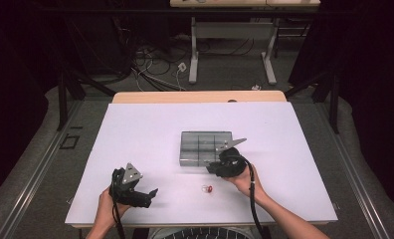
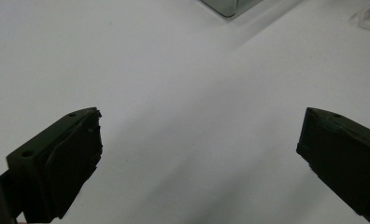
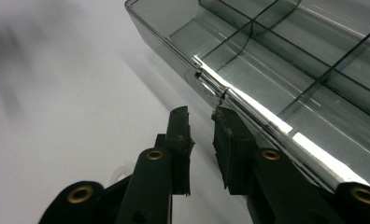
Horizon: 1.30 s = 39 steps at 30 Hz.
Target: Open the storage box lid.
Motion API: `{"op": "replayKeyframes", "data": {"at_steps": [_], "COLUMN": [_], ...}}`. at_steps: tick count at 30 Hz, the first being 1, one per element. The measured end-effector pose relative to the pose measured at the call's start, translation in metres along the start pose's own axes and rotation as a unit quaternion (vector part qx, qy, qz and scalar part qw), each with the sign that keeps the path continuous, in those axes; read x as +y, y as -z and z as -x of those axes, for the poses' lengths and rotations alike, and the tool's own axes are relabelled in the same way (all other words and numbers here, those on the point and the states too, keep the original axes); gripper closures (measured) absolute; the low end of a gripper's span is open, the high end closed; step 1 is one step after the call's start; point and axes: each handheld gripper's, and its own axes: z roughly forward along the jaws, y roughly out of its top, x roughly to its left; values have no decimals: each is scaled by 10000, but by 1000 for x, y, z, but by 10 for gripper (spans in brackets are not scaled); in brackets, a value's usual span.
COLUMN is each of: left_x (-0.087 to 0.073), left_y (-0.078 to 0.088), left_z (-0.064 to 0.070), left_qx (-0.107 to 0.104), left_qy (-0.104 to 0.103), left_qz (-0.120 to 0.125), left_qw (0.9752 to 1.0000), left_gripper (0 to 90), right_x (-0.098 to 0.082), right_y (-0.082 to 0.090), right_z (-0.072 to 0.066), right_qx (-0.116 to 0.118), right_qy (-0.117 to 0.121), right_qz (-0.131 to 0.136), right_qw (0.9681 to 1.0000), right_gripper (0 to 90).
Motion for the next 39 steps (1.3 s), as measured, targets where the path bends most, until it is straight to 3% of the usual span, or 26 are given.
{"op": "replayKeyframes", "data": {"at_steps": [8, 39], "left_x": [0, 0], "left_y": [0, 0], "left_z": [0, 0], "left_qx": [-3, -38], "left_qy": [10, -8], "left_qz": [12, 18], "left_qw": [10000, 10000], "left_gripper": [0, 0], "right_x": [-1, -2], "right_y": [0, -1], "right_z": [1, 3], "right_qx": [-11, -12], "right_qy": [-137, -102], "right_qz": [-27, 64], "right_qw": [9999, 9999], "right_gripper": [815, 841]}}
